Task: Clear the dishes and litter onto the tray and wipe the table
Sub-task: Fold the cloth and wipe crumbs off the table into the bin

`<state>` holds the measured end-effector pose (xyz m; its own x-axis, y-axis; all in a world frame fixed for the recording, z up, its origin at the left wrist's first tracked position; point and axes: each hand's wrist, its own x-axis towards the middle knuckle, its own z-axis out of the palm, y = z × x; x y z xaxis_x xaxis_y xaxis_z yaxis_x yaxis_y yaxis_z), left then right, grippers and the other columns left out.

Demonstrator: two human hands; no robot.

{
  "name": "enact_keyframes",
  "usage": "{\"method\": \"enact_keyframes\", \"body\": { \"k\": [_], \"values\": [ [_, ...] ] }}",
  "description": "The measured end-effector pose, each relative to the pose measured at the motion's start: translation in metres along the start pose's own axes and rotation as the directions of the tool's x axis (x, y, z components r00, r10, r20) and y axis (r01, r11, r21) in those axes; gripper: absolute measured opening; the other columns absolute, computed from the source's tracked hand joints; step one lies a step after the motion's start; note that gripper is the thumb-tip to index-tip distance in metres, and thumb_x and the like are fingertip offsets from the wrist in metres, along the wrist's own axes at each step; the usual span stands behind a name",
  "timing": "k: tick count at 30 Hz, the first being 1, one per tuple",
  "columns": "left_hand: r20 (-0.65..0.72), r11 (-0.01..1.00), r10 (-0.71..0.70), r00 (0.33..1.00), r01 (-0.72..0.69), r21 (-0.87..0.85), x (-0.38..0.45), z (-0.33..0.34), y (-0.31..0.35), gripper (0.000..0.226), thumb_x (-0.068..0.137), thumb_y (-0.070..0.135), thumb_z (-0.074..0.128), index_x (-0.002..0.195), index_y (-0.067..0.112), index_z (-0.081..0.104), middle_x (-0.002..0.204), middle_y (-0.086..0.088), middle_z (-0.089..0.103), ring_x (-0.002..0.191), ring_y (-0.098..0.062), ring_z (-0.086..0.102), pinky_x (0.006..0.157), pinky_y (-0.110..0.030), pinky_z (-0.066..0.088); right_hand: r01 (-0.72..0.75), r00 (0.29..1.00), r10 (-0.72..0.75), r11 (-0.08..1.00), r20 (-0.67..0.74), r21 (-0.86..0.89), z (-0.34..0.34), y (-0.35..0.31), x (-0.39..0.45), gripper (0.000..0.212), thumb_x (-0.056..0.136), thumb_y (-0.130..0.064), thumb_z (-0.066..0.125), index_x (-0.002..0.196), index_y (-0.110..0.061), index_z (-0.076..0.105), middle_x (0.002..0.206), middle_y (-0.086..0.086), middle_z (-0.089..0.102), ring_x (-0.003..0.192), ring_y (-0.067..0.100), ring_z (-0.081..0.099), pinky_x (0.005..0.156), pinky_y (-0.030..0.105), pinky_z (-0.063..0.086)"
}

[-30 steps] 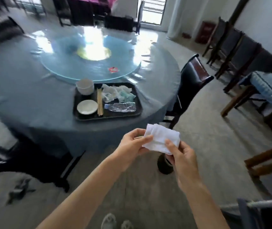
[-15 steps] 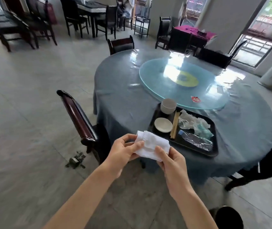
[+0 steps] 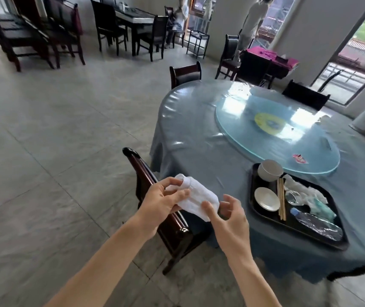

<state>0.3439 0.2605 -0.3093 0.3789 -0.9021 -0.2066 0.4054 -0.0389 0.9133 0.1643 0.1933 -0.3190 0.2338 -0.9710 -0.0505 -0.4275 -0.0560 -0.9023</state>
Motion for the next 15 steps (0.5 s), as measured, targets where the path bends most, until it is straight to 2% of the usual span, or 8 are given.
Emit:
{"method": "enact_keyframes", "body": {
  "k": [1, 3, 6, 8, 12, 15],
  "values": [
    [-0.005, 1.0, -0.003, 1.0, 0.003, -0.007, 0.007, -0.01, 0.004, 0.026, 0.09, 0.01, 0.074, 0.115, 0.005, 0.067, 0.111, -0.018, 0.074, 0.101, -0.027, 0.075, 0.084, -0.034, 0.062, 0.051, 0.998, -0.053, 0.997, -0.021, -0.065, 0.011, -0.005, 0.004, 0.056, 0.084, -0.054, 0.079, 0.13, -0.03, 0.058, 0.119, -0.016, 0.06, 0.113, 0.006, 0.059, 0.095, 0.029, 0.051],
    [-0.012, 1.0, -0.008, 1.0, 0.008, -0.014, 0.023, -0.028, 0.011, 0.023, 0.09, 0.011, 0.074, 0.112, 0.007, 0.068, 0.113, -0.018, 0.074, 0.1, -0.027, 0.075, 0.085, -0.036, 0.062, 0.173, 0.985, -0.174, 0.973, 0.004, -0.155, 0.034, -0.017, 0.016, 0.052, 0.085, -0.049, 0.078, 0.131, -0.034, 0.06, 0.123, -0.023, 0.053, 0.12, 0.004, 0.049, 0.098, 0.026, 0.046],
    [0.005, 0.999, -0.032, 0.999, 0.032, -0.024, 0.057, -0.056, 0.021, 0.024, 0.089, 0.012, 0.075, 0.112, 0.008, 0.069, 0.12, -0.015, 0.072, 0.101, -0.028, 0.075, 0.082, -0.037, 0.062, 0.314, 0.95, -0.304, 0.917, 0.077, -0.247, 0.072, -0.034, 0.041, 0.037, 0.087, -0.041, 0.079, 0.122, -0.036, 0.067, 0.118, -0.03, 0.052, 0.118, 0.003, 0.047, 0.086, 0.01, 0.04],
    [0.013, 0.999, -0.038, 0.999, 0.038, -0.013, 0.084, -0.075, 0.028, 0.023, 0.088, 0.013, 0.076, 0.11, 0.009, 0.07, 0.124, -0.013, 0.071, 0.104, -0.028, 0.074, 0.084, -0.038, 0.061, 0.371, 0.928, -0.357, 0.888, 0.101, -0.271, 0.099, -0.042, 0.064, 0.035, 0.088, -0.039, 0.079, 0.121, -0.034, 0.07, 0.115, -0.033, 0.051, 0.116, 0.005, 0.05, 0.082, 0.008, 0.04],
    [-0.016, 0.999, -0.027, 1.0, 0.028, 0.02, 0.149, -0.111, 0.049, 0.016, 0.088, 0.01, 0.077, 0.102, 0.013, 0.072, 0.116, -0.006, 0.075, 0.102, -0.024, 0.075, 0.084, -0.036, 0.061, 0.376, 0.926, -0.371, 0.891, 0.068, -0.254, 0.153, -0.053, 0.116, 0.038, 0.087, -0.048, 0.074, 0.122, -0.035, 0.071, 0.113, -0.033, 0.054, 0.111, 0.007, 0.056, 0.082, 0.015, 0.045],
    [-0.027, 0.996, -0.044, 0.999, 0.046, 0.08, 0.195, -0.134, 0.068, 0.02, 0.087, 0.012, 0.077, 0.107, 0.013, 0.073, 0.115, 0.013, 0.075, 0.103, -0.019, 0.074, 0.086, -0.035, 0.061, 0.311, 0.949, -0.317, 0.93, 0.003, -0.194, 0.194, -0.064, 0.153, 0.032, 0.089, -0.045, 0.076, 0.119, -0.035, 0.073, 0.114, -0.024, 0.061, 0.11, 0.007, 0.06, 0.086, 0.027, 0.054]
  ]
}}
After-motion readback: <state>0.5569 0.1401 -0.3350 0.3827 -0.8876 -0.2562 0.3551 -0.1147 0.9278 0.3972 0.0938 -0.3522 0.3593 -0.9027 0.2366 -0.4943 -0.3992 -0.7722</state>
